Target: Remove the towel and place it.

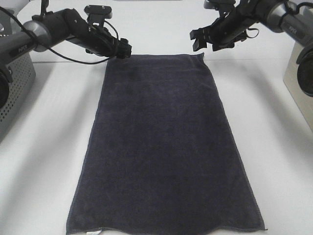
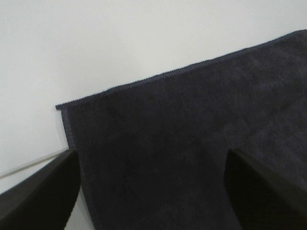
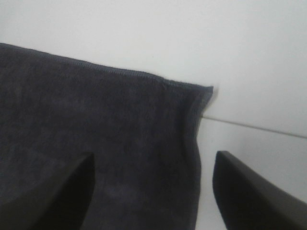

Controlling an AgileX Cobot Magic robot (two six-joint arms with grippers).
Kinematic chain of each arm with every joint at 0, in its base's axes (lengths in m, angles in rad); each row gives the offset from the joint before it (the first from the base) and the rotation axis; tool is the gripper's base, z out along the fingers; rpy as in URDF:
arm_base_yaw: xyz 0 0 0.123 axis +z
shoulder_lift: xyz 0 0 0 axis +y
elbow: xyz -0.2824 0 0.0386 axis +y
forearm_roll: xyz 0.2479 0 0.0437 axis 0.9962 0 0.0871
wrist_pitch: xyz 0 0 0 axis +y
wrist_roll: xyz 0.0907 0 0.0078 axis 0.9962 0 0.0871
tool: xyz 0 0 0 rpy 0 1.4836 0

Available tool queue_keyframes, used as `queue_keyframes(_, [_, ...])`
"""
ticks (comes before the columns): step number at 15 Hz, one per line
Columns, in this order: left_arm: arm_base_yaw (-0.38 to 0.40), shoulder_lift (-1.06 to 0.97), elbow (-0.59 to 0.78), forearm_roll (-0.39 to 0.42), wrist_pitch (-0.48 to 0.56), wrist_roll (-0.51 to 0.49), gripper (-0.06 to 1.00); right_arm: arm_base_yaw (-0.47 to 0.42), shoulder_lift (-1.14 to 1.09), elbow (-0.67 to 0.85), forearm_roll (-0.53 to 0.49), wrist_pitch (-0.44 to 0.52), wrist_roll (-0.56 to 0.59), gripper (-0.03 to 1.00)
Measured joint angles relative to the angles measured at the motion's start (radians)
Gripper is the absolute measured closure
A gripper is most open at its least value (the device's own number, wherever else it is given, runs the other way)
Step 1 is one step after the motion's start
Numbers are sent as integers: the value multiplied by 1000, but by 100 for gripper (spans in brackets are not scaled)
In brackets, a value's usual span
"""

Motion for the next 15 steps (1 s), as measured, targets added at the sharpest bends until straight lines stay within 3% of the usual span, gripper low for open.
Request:
queue_keyframes(2, [0, -64, 0, 114, 154, -144, 17, 0, -73, 0, -41, 156, 39, 23])
queue_keyframes(3, [0, -150, 0, 235, 326, -291, 17, 0, -156, 0, -90, 291, 83, 21])
queue_keyframes(5, [1, -249, 0, 322, 494, -342, 17, 0, -244, 0, -146, 368, 139, 21])
queue_keyframes(7, [3, -343, -1, 388, 587, -351, 17, 0, -319, 0, -182, 421, 150, 21])
queue_keyframes(10, [53, -439, -1, 405, 655, -354, 17, -10, -387, 0, -199, 434, 160, 21])
queue_keyframes(12, [135, -484, -1, 406, 670, -354, 17, -38, -446, 0, -201, 435, 165, 21])
queue_keyframes(15, [205, -524, -1, 351, 672, -343, 17, -75, -544, 107, -206, 434, 170, 21])
